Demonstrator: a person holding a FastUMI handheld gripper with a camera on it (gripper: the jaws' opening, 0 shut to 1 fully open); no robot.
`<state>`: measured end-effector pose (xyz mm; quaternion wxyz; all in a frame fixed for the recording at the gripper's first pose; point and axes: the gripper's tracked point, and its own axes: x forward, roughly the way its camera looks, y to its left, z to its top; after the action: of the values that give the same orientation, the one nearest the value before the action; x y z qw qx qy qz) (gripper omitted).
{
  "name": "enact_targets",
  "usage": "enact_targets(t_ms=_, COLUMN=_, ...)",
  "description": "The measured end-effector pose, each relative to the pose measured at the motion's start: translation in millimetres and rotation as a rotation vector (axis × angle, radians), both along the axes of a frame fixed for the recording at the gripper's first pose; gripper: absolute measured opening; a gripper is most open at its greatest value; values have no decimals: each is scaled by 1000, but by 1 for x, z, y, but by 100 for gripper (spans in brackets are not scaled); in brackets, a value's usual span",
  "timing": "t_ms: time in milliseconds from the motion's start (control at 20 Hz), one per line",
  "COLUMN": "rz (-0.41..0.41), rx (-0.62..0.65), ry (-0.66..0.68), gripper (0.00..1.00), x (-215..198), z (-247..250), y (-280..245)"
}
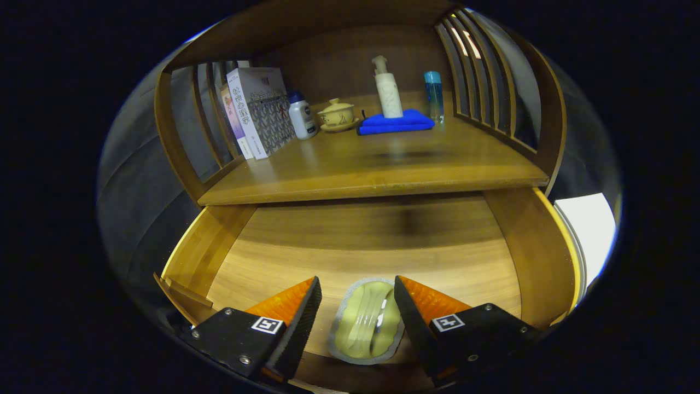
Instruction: Pull open the drawer, take out the items inside it, and place them on the countertop above the cabinet.
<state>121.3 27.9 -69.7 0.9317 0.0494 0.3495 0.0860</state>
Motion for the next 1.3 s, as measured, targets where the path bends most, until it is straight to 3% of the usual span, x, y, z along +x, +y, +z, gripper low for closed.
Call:
enact_targets(t_ms=200, rz=-11, rx=6, ry=53, gripper=77, x=-1, z=-13, y=-7)
enact_targets(t_ms=300, rz=-13, rx=42, ry=87, gripper=68, x=-4, z=-21, y=-3)
enact_targets(t_ms=650, rz=22, rx=29, ry=58, gripper=24, x=-1, z=-22, y=-4)
enact_targets(t_ms=800, rz=63, rx=15, ry=2, gripper=19, x=-4, z=-17, y=0)
enact_targets(t_ms=1300, rz=55, rx=2, ry=-249, gripper=19, x=4, z=36, y=-2)
